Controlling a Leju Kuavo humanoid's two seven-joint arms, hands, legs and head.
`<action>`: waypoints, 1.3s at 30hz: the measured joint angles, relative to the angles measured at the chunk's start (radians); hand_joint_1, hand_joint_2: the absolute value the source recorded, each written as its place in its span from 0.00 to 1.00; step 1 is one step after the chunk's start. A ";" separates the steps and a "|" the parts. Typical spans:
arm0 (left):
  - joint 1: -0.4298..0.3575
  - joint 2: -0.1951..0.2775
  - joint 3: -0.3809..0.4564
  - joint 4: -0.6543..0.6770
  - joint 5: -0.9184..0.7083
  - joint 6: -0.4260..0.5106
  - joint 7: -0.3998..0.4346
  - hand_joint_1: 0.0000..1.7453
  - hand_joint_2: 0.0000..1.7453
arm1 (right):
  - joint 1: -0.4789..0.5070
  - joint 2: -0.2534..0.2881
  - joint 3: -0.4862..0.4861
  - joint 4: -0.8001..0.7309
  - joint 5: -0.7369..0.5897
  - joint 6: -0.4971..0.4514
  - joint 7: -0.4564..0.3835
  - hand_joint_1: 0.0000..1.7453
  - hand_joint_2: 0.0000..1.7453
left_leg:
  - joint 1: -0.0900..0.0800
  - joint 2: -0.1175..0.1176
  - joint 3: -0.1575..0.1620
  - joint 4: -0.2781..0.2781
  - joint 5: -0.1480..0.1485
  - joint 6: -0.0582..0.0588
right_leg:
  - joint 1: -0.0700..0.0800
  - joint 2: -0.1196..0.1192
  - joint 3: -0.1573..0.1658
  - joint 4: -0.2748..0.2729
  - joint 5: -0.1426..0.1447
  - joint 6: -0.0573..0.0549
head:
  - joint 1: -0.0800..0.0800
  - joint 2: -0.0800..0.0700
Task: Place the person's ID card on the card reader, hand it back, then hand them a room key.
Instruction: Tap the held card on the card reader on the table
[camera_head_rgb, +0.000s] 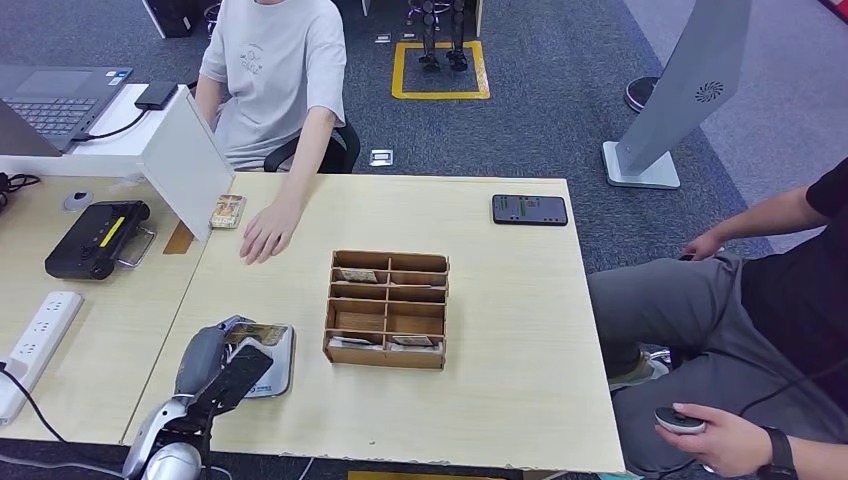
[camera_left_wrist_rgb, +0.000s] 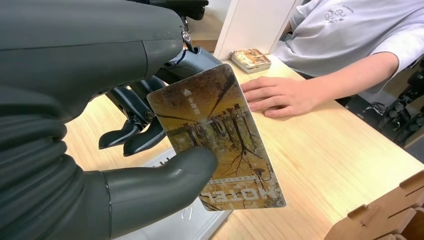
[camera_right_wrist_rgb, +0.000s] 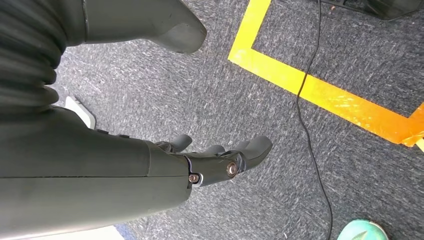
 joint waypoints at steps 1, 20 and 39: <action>0.000 0.000 0.000 0.003 0.000 0.000 0.000 1.00 1.00 | 0.000 0.000 0.000 0.000 0.000 0.000 0.000 0.00 1.00 | 0.000 0.000 0.000 0.000 0.000 0.000 | 0.000 0.000 0.000 0.000 0.000 0.000 | 0.000 0.000; 0.001 0.000 0.001 0.022 0.000 0.000 0.000 1.00 1.00 | 0.000 0.001 0.000 -0.003 0.000 0.000 0.000 0.00 1.00 | 0.000 0.000 0.000 0.000 0.000 0.000 | 0.000 0.000 0.000 0.000 0.000 0.000 | 0.000 0.000; -0.004 0.000 0.017 0.121 -0.093 0.055 0.086 1.00 1.00 | 0.003 0.001 0.013 -0.015 0.024 -0.002 0.005 0.00 1.00 | 0.000 0.001 0.001 0.000 0.000 0.000 | 0.000 0.001 0.000 0.000 0.000 0.000 | 0.000 0.000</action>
